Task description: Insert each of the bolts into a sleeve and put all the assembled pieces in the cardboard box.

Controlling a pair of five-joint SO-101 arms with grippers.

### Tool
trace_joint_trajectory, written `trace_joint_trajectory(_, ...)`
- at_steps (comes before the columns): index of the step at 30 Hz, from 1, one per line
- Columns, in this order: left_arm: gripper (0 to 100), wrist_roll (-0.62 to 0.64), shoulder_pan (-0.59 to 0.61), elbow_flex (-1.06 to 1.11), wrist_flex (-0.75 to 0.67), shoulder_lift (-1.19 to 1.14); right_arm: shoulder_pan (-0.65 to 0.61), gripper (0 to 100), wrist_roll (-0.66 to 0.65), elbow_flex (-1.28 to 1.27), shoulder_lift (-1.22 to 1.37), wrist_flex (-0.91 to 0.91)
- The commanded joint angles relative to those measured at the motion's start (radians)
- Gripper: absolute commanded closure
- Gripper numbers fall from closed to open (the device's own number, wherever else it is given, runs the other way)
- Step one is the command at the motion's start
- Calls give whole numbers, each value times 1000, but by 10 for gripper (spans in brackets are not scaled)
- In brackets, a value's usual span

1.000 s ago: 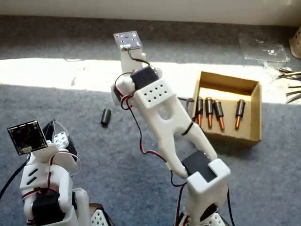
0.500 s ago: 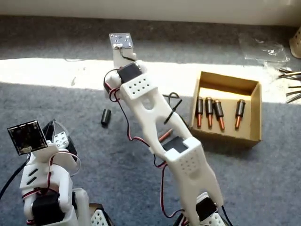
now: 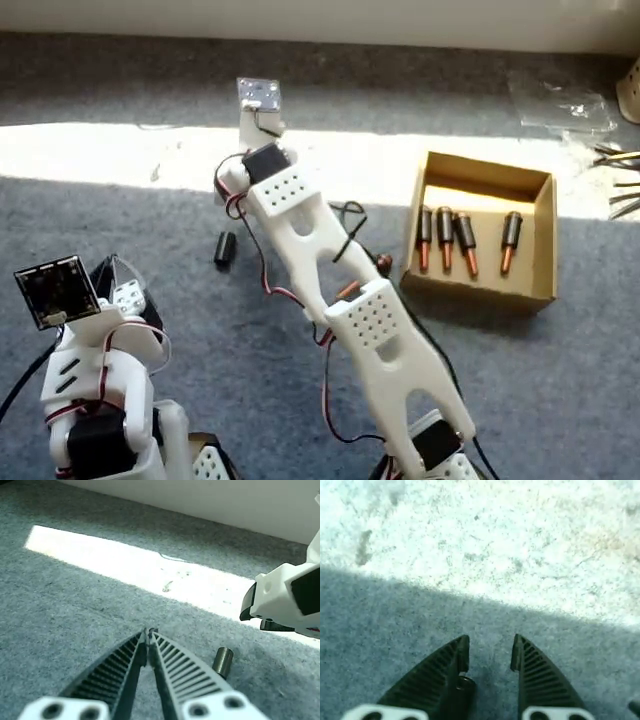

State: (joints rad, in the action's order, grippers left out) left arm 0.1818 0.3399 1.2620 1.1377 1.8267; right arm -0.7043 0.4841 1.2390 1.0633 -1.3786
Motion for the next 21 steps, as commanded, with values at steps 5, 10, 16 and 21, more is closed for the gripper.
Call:
trace_joint_trajectory(5,969,-6,12,-25,-3,-1,-1,872,11,93,30,22)
trace_joint_trajectory(10,969,-6,12,-28,-3,-1,-44,872,11,91,36,15)
trace_joint_trajectory(16,969,-6,12,-30,-3,-1,-79,872,15,93,27,-24)
trace_joint_trajectory(21,969,-6,12,-30,-3,-1,-91,872,107,105,25,-65)
